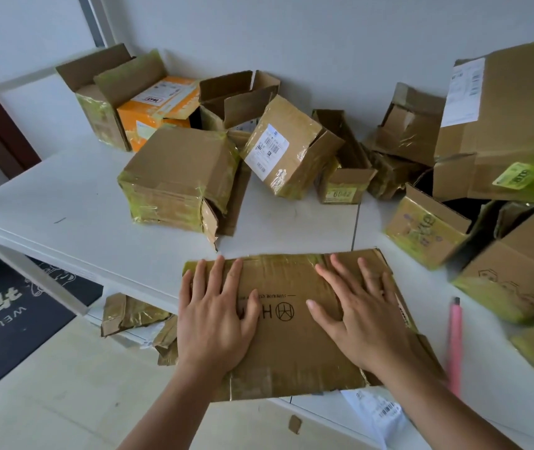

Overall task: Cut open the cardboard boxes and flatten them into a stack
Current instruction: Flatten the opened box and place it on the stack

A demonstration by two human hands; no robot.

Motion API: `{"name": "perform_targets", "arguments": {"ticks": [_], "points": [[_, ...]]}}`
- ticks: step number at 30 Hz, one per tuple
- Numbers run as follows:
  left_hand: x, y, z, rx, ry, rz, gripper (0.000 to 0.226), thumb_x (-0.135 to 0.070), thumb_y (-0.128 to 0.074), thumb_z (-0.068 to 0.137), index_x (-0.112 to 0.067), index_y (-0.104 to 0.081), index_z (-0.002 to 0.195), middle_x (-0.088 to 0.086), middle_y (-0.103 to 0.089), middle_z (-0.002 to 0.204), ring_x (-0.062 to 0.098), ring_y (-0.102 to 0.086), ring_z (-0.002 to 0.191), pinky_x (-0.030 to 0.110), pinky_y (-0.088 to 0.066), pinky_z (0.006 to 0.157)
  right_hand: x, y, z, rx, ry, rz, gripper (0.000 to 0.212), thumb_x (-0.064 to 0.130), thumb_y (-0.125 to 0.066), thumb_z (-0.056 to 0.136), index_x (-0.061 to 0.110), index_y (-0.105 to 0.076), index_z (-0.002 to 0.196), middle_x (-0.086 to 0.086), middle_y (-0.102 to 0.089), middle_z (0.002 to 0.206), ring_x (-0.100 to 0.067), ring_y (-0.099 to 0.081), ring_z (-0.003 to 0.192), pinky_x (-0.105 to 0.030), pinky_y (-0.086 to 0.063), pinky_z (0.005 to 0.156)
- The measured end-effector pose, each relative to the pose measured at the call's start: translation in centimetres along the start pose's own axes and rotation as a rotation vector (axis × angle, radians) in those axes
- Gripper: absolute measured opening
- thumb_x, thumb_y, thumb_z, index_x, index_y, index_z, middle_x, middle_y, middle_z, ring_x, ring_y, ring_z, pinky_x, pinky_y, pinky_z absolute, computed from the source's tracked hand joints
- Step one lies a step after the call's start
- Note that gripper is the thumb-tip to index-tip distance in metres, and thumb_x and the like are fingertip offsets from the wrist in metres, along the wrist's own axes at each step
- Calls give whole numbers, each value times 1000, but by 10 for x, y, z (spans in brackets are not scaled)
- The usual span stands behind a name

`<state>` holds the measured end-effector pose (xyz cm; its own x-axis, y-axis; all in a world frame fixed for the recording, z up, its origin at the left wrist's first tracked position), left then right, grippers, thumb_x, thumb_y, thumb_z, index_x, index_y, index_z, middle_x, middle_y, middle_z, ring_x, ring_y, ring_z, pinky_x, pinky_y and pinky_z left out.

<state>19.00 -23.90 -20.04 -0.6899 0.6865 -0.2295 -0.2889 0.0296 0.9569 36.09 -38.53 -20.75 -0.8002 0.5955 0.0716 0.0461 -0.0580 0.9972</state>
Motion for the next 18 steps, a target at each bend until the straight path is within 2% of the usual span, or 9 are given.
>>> {"name": "perform_targets", "arguments": {"ticks": [2, 4, 6, 8, 10, 11, 13, 16, 18], "points": [[-1, -3, 3, 54, -8, 14, 71, -62, -18, 94, -26, -36, 152, 4, -33, 159, 28, -21, 149, 47, -11, 122, -1, -5, 0, 43, -2, -23, 76, 81, 2, 81, 51, -2, 151, 23, 10, 160, -22, 11, 152, -48, 11, 120], [-1, -1, 0, 111, 17, -8, 77, -64, -11, 92, -26, -18, 158, 5, -14, 165, 24, -1, 153, 43, 6, 123, -1, -3, -2, 47, 7, 17, 75, 80, 2, 82, 51, -2, 152, 23, 10, 159, -21, 11, 152, -47, 12, 120], [11, 10, -11, 80, 185, -98, 79, -60, -20, 95, -15, -5, 158, 12, -3, 164, 27, 9, 152, 41, 12, 122, 1, 1, -4, 20, 20, 64, 70, 75, 0, 87, 50, -6, 152, 22, 6, 160, -19, 6, 152, -47, 9, 122], [35, 26, -34, 30, 499, -281, 76, -50, -36, 99, -6, -8, 155, 20, -13, 159, 36, -9, 148, 46, -12, 120, 0, 3, -6, -10, 9, 124, 66, 67, -2, 91, 47, -13, 153, 19, 1, 162, -15, 0, 152, -48, 1, 123], [52, 21, -55, 73, 731, -518, 61, -44, -43, 101, -3, -30, 144, 19, -40, 141, 39, -41, 130, 47, -38, 99, 1, 3, -10, -11, -18, 174, 64, 62, -5, 93, 44, -18, 153, 14, -5, 164, -14, -5, 152, -47, -5, 124], [56, 16, -60, 114, 777, -600, 50, -44, -44, 101, -4, -42, 132, 15, -52, 128, 36, -52, 116, 43, -43, 89, 1, 2, -14, -2, -40, 195, 62, 62, -8, 95, 44, -17, 153, 11, -5, 165, -16, -7, 152, -48, -8, 123], [62, 17, -63, 122, 801, -708, 37, -44, -47, 100, -8, -54, 109, 9, -63, 106, 30, -60, 95, 43, -49, 84, -4, 10, -22, -14, -126, 243, 61, 59, -21, 98, 40, -14, 155, 1, -4, 166, -26, -8, 152, -52, -12, 122], [72, 44, -65, 27, 802, -823, 27, -41, -50, 100, -14, -53, 94, 3, -61, 89, 24, -59, 83, 45, -52, 82, -19, 35, -37, -88, -298, 215, 70, 55, -34, 98, 23, -13, 157, -17, -9, 163, -36, -11, 150, -55, -10, 119], [81, 72, -67, -66, 762, -897, 28, -35, -53, 100, -13, -48, 84, 4, -56, 80, 23, -55, 75, 41, -49, 73, -23, 53, -44, -87, -396, 281, 80, 61, -36, 95, 15, -12, 156, -20, -20, 159, -37, -24, 146, -53, -23, 117]]}}
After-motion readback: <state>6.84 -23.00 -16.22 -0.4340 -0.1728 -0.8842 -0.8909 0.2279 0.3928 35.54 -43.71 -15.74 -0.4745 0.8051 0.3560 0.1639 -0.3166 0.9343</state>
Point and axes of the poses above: each hand's wrist, its own z-axis towards the middle knuckle, its own y-axis out of the back of the hand, x = y × z, the point moved 10 cm from there along z, towards the middle knuckle
